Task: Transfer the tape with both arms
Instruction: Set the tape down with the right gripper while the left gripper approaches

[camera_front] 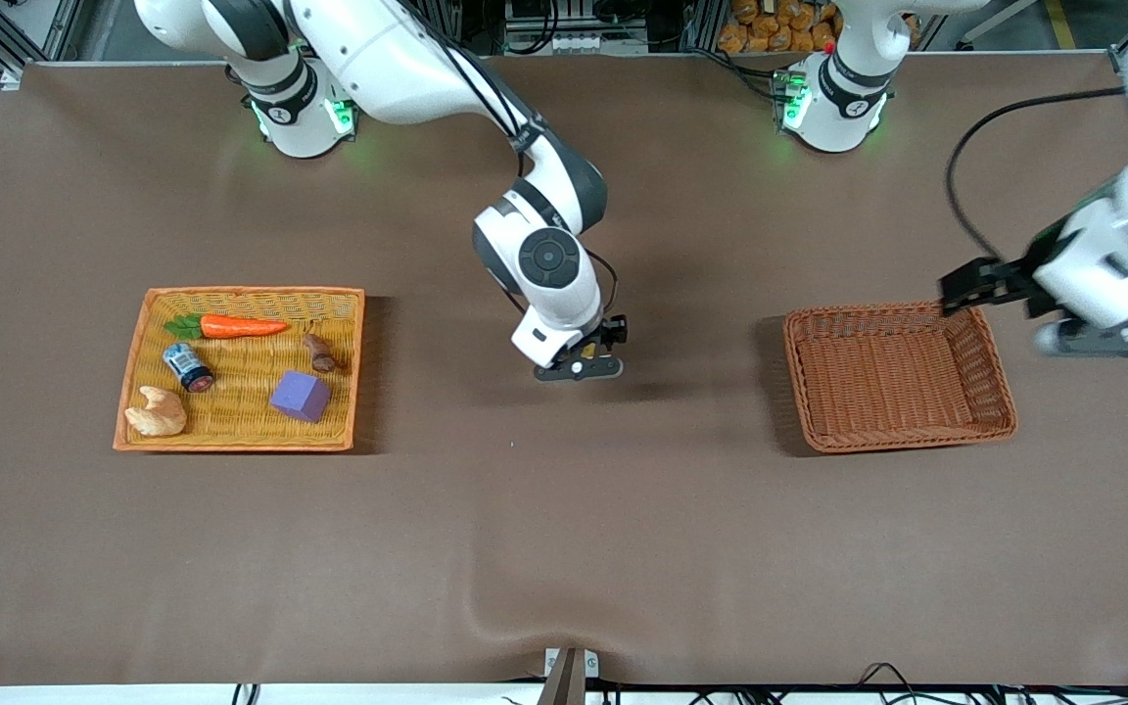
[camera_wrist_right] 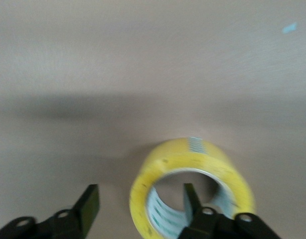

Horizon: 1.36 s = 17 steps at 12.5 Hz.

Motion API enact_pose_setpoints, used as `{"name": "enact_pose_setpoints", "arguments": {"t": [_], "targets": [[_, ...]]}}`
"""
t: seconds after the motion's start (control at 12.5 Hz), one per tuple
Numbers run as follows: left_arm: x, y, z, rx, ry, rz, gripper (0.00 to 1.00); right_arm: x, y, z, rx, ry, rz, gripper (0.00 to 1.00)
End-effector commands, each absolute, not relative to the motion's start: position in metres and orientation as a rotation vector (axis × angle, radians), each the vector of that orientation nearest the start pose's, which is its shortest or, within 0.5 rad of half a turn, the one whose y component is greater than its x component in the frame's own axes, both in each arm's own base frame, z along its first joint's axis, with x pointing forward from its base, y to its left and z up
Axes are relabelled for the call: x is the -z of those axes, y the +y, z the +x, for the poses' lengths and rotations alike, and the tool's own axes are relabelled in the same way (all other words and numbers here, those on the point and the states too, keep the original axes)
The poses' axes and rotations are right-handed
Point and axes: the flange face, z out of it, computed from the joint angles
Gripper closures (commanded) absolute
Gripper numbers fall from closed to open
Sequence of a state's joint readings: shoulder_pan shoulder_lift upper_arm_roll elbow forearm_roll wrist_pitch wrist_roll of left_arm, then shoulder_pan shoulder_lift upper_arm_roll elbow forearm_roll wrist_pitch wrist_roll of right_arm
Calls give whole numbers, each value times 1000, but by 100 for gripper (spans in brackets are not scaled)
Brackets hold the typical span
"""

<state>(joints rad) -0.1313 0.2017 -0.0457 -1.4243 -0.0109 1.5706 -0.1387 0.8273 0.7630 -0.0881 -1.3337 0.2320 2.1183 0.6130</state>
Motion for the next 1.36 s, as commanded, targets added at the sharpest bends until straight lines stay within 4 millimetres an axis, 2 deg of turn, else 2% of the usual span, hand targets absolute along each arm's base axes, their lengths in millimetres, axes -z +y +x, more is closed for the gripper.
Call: {"name": "enact_pose_setpoints", "arguments": {"t": [0.0, 0.08, 0.16, 0.32, 0.48, 0.64, 0.72, 0.88, 0.96, 1.04, 1.12, 1.28], "targets": [[-544, -167, 613, -103, 89, -3166, 0, -395, 444, 547, -148, 59, -2981, 0], [-527, -206, 611, -98, 158, -3149, 0, -425, 414, 550, -114, 48, -2959, 0], [-510, -245, 607, -89, 248, -3146, 0, -445, 379, 553, -99, 12, -2949, 0], [-476, -292, 609, -32, 346, -3157, 0, -474, 312, 558, -62, 39, -2931, 0], [-440, -337, 607, -10, 427, -3177, 0, -488, 253, 557, -24, 118, -2966, 0], [-394, -362, 607, -72, 403, -3246, 0, -513, 204, 553, 6, 138, -3050, 0], [-369, -388, 599, -80, 436, -3256, 0, -525, 166, 554, -29, 130, -3057, 0], [-328, -421, 590, -56, 416, -3280, 0, -551, 107, 550, -36, 80, -3054, 0], [-319, -432, 585, -52, 383, -3283, 0, -561, 85, 548, -12, 52, -3050, 0], [-313, -443, 575, -71, 359, -3276, 0, -568, 51, 550, 9, -19, -3048, 0], [-303, -446, 571, -91, 340, -3267, 0, -583, 29, 552, 36, -121, -3046, 0], [-285, -456, 552, -142, 376, -3235, 0, -615, 6, 549, 21, -109, -3068, 0]]}}
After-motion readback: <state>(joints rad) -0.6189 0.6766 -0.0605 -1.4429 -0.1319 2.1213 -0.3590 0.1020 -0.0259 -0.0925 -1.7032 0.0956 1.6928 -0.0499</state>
